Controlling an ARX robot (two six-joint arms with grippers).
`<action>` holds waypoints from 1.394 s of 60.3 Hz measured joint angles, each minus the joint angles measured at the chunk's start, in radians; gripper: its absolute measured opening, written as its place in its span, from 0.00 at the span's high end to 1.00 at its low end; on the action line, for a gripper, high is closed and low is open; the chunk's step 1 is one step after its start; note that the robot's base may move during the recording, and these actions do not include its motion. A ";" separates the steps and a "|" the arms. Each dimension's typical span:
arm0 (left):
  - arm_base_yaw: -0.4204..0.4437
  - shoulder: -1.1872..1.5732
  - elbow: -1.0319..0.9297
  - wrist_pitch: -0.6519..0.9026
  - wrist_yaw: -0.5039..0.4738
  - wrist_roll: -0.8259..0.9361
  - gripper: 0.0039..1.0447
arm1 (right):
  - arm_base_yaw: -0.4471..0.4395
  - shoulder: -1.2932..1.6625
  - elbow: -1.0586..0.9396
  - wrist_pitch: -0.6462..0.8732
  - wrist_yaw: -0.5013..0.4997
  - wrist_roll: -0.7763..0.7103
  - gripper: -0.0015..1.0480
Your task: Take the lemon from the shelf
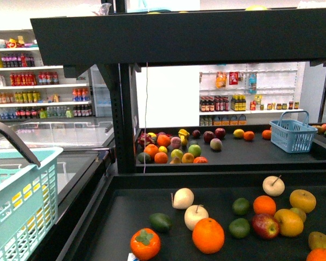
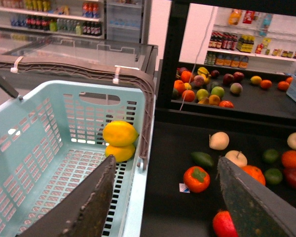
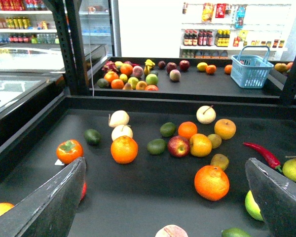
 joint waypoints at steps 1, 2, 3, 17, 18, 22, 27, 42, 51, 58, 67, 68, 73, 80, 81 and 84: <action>-0.005 -0.026 -0.017 0.000 -0.003 0.010 0.44 | 0.000 0.000 0.000 0.000 0.000 0.000 0.07; -0.007 -0.045 -0.031 0.000 -0.007 0.021 0.47 | 0.000 0.000 0.000 0.000 0.000 0.000 0.07; -0.007 -0.053 -0.037 0.000 -0.011 0.023 0.49 | 0.000 0.000 0.000 0.000 0.000 0.000 0.07; -0.009 -0.156 -0.157 0.007 -0.023 0.059 0.94 | 0.000 0.000 0.000 0.000 0.000 0.000 0.07; -0.009 -0.163 -0.163 0.007 -0.023 0.060 0.97 | 0.000 0.000 0.000 0.000 0.001 0.000 0.07; -0.009 -0.187 -0.183 0.007 -0.023 0.063 0.98 | 0.000 0.000 0.000 0.000 0.001 0.000 0.07; -0.009 -0.216 -0.207 0.006 -0.023 0.064 0.98 | 0.000 0.000 0.000 0.000 0.000 0.000 0.07; -0.009 -0.311 -0.262 -0.034 -0.024 0.065 0.98 | 0.000 0.000 0.000 0.000 0.000 0.000 0.07; -0.009 -0.366 -0.282 -0.066 -0.024 0.065 0.98 | 0.000 0.000 0.000 0.000 0.000 0.000 0.07; -0.009 -0.397 -0.290 -0.087 -0.024 0.065 0.98 | 0.000 0.000 0.000 0.000 0.000 0.000 0.07; -0.010 -0.447 -0.321 -0.097 -0.024 0.066 0.98 | 0.000 0.000 0.000 0.000 0.001 0.000 0.07; -0.010 -0.456 -0.321 -0.105 -0.024 0.066 0.98 | 0.000 0.000 0.000 0.000 0.001 0.000 0.07; -0.010 -0.576 -0.321 -0.256 -0.024 0.066 0.98 | 0.000 0.000 0.000 0.000 0.000 0.000 0.07; -0.010 -0.620 -0.321 -0.275 -0.024 0.066 0.98 | 0.000 0.000 0.000 0.000 0.000 0.000 0.07; -0.010 -0.621 -0.321 -0.275 -0.024 0.066 0.98 | 0.000 0.000 0.000 0.000 0.000 0.000 0.07; -0.010 -0.621 -0.321 -0.275 -0.024 0.067 0.98 | 0.000 0.000 0.000 0.000 0.000 0.000 0.07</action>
